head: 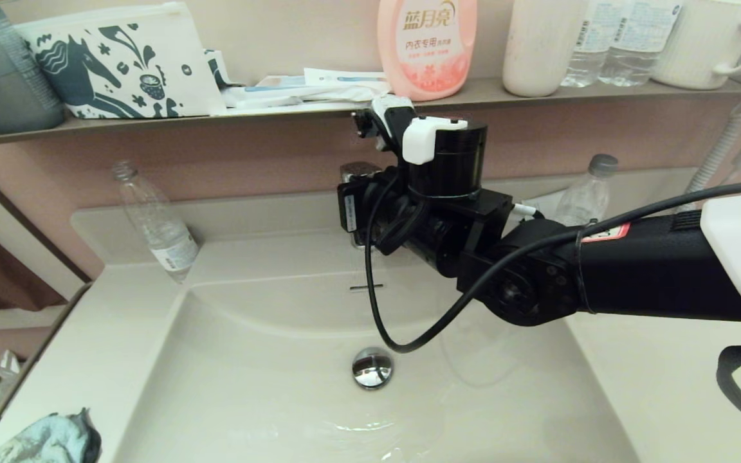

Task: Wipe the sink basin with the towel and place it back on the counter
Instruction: Turn on the faucet, then turn off the faucet

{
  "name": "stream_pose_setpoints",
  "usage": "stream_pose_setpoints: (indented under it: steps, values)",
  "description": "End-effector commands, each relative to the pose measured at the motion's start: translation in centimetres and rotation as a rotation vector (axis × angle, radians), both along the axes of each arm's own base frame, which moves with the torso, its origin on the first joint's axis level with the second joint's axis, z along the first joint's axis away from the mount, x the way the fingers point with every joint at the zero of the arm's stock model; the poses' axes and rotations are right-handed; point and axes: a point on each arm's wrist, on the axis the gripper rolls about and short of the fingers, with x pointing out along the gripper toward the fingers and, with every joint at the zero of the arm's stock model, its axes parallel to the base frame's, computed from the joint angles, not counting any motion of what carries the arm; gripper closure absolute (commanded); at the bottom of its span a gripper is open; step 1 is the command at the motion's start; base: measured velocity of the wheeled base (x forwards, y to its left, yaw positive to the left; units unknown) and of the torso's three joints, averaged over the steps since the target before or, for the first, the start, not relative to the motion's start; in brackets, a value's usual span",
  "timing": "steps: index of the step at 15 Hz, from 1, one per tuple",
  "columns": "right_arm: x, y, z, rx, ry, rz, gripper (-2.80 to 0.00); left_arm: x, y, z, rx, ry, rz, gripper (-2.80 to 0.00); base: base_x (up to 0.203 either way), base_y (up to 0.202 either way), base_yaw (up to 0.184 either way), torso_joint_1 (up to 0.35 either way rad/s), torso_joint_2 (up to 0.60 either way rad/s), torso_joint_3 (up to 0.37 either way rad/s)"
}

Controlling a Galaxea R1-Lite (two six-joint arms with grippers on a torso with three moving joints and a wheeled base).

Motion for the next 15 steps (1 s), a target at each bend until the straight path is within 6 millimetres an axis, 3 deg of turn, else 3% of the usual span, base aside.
stream_pose_setpoints:
  steps: [1,8,15]
  values:
    - [-0.1,-0.1,0.7,0.019,-0.018,-0.001,0.0,0.0,0.0,0.0,0.0,0.002,0.0,0.0,0.0,0.0,0.0,0.0,0.0,0.0]
    - [-0.2,-0.2,0.1,0.001,-0.002,-0.006,0.0,0.0,0.0,0.0,0.0,0.002,0.0,0.0,0.0,0.0,0.0,0.0,0.0,0.0]
    - [-2.1,-0.3,0.8,-0.019,-0.008,0.019,0.0,0.0,0.0,0.0,0.0,0.001,0.0,0.0,0.0,0.0,0.0,0.0,0.0,0.0]
